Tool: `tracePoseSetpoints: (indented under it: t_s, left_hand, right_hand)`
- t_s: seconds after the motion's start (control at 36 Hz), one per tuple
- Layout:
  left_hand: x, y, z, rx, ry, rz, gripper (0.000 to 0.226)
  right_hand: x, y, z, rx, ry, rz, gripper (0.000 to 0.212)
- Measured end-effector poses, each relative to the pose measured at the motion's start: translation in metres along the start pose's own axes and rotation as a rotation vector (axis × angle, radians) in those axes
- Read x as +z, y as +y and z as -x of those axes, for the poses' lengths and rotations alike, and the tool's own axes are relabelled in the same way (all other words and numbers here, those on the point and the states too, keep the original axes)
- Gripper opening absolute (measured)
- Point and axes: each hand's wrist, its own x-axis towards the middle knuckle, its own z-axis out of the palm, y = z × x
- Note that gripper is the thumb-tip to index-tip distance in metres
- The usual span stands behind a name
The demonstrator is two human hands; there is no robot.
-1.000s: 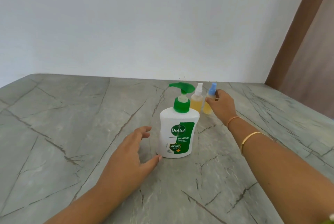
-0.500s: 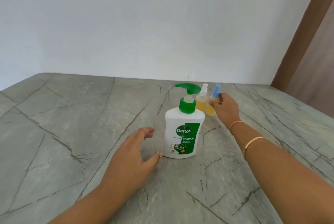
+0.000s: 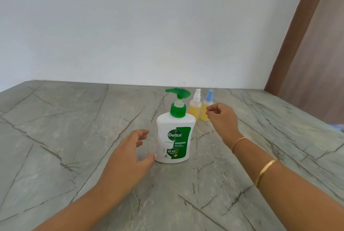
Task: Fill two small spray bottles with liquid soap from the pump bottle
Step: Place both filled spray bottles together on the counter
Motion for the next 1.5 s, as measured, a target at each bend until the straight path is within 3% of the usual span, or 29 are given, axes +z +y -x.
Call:
tracePoseSetpoints:
  t_s: [0.22, 0.31, 0.44, 0.61, 0.89, 1.14, 1.5]
  left_hand:
    - [0.009, 0.017, -0.013, -0.086, -0.13, 0.035, 0.067]
    - [0.014, 0.021, -0.015, -0.081, -0.137, 0.04, 0.05]
    - [0.026, 0.027, -0.016, -0.046, -0.122, 0.028, 0.029]
    - [0.051, 0.041, -0.026, 0.001, -0.077, 0.055, 0.031]
    - [0.113, 0.09, -0.063, 0.148, -0.007, 0.082, 0.029]
    - [0.16, 0.116, -0.091, 0.195, -0.008, 0.03, 0.028]
    - [0.194, 0.118, -0.099, 0.196, -0.04, 0.039, 0.03]
  right_hand:
    - [-0.03, -0.032, 0.043, -0.057, -0.802, -0.065, 0.041]
    - [-0.031, -0.037, 0.055, -0.068, -0.921, -0.117, 0.044]
    - [-0.029, -0.034, 0.061, -0.093, -0.787, -0.155, 0.041]
    - [-0.043, -0.026, 0.048, -0.066, -0.703, -0.241, 0.036]
    - [-0.075, 0.01, 0.02, 0.022, -0.361, -0.51, 0.039]
    - [-0.092, 0.037, -0.001, 0.048, -0.116, -0.454, 0.038]
    - [-0.095, 0.06, -0.008, 0.144, -0.027, -0.373, 0.041]
